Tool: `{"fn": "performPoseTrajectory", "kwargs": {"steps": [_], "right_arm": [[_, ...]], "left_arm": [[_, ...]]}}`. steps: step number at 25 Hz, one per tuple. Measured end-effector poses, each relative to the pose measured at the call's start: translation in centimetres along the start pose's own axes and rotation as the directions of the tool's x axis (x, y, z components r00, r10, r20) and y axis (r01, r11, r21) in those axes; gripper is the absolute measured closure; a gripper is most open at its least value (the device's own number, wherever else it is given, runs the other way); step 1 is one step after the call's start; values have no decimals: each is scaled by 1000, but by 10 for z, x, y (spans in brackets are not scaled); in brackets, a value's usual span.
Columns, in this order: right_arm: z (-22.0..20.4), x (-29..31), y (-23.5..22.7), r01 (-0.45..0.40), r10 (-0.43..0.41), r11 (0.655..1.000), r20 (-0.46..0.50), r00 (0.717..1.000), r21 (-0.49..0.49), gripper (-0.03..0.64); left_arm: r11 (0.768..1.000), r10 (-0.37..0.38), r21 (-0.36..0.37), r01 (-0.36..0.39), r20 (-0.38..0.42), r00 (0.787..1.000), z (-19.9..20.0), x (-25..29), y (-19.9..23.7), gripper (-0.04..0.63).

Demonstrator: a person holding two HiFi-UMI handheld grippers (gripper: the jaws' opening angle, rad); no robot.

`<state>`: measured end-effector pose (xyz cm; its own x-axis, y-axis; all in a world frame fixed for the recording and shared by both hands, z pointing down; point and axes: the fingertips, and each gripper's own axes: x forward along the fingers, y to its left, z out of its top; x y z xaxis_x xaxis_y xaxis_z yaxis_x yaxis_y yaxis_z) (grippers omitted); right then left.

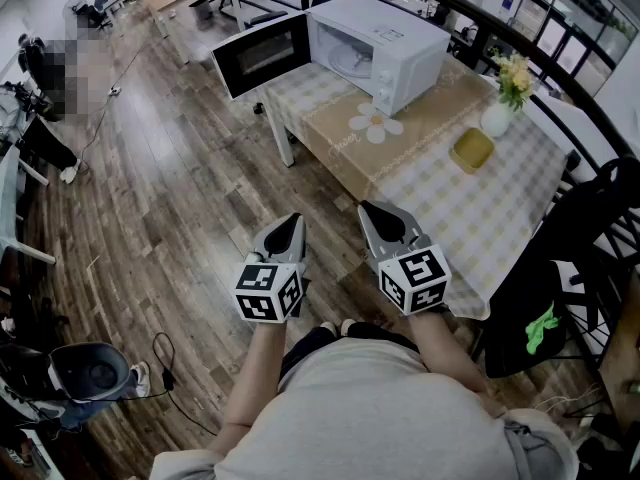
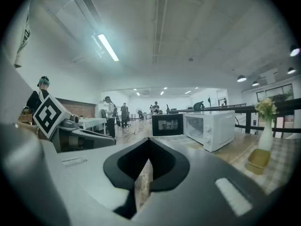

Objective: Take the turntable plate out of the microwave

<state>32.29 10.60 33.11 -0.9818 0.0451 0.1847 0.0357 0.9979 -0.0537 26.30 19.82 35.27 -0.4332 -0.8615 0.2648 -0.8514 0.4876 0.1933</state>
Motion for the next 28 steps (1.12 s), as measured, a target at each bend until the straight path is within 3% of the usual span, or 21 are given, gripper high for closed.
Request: {"fn": "performPoseTrajectory", "kwargs": {"steps": [12, 18, 28], "right_arm": [[-8, -2, -4, 23, -22, 999, -16, 1000, 33, 604], [-5, -7, -5, 16, -19, 992, 27, 999, 129, 604], [-12, -17, -12, -16, 12, 991, 27, 1000, 132, 604]], "left_arm": [[1000, 22, -10, -22, 23, 999, -3, -3, 2, 595], [1000, 19, -2, -19, 12, 1000, -4, -2, 0, 595], [999, 30, -40, -29, 28, 999, -11, 7, -17, 594]]}}
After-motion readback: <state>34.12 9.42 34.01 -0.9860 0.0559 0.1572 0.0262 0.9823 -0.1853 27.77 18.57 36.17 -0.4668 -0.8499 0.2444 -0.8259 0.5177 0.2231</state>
